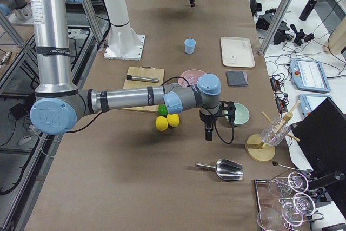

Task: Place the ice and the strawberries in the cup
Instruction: 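Close the left gripper on the red strawberry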

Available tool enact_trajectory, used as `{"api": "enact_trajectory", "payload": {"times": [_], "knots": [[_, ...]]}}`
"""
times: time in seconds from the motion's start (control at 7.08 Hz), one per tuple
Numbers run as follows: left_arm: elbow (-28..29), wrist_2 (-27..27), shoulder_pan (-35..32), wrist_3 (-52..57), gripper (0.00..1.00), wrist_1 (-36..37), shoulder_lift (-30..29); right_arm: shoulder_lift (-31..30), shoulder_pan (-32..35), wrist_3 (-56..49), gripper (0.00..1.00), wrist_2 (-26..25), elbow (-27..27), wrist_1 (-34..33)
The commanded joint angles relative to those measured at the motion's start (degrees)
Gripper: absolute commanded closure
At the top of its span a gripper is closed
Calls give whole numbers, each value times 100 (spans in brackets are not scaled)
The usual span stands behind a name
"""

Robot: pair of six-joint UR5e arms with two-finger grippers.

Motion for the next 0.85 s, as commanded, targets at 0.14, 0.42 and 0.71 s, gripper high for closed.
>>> {"api": "enact_trajectory", "payload": {"times": [0.14,0.42,0.71], "knots": [[-49,-17,-15,0,100,14,-25,-40,0,7,0,-9,81,1],[-399,-105,-68,-26,100,127,-52,-40,0,7,0,-9,81,10],[-733,-552,-295,-35,100,1019,-663,-40,0,7,0,0,81,27]]}}
